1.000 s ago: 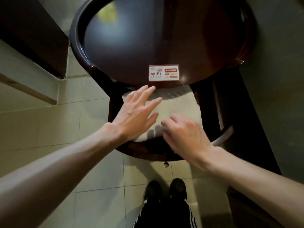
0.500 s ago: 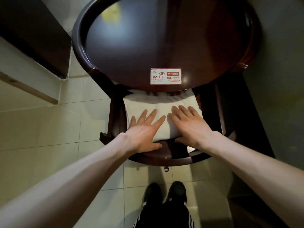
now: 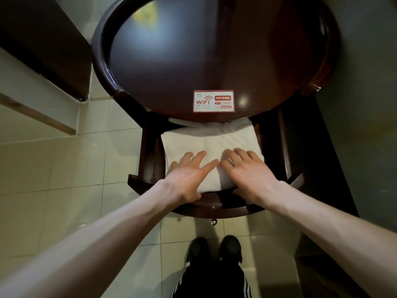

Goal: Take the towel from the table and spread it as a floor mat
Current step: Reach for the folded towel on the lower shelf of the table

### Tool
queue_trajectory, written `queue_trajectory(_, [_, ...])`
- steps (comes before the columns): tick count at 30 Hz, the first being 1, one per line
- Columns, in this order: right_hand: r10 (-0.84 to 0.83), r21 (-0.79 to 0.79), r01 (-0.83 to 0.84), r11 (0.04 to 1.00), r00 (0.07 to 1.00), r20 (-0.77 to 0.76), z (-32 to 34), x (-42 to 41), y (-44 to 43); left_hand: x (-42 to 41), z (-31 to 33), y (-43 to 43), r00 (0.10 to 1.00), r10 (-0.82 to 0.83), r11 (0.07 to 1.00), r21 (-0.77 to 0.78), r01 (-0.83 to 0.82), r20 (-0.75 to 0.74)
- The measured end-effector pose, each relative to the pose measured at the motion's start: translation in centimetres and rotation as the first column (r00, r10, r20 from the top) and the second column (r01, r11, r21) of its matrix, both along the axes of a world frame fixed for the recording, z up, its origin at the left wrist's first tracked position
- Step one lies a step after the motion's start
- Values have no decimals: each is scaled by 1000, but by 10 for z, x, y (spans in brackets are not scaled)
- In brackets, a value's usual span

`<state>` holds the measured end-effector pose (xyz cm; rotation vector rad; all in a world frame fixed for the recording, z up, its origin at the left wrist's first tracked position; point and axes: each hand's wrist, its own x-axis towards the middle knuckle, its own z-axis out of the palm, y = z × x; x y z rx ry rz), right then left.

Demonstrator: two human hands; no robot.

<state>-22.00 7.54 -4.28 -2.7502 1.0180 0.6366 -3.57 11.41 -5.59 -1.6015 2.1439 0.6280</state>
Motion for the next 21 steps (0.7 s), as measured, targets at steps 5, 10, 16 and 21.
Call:
queue_trajectory(5, [-9,-55,6,998,999,-45,-6,12,-2,-2,-6,-1,998,49,996,-73,-51,-28])
queue_trajectory(10, [-21,-106,19,994,1000,-23,-10,17,-2,3,-9,-1,997,54,994,-88,-59,-61])
queue_trajectory(16, [-54,-89,57,994,998,42,-6,19,-6,5,-8,1,996,58,995,-75,-63,-68])
queue_trajectory(21, [-92,-26,94,995,993,68,5,18,-11,4,-4,1,999,35,991,-126,-40,-40])
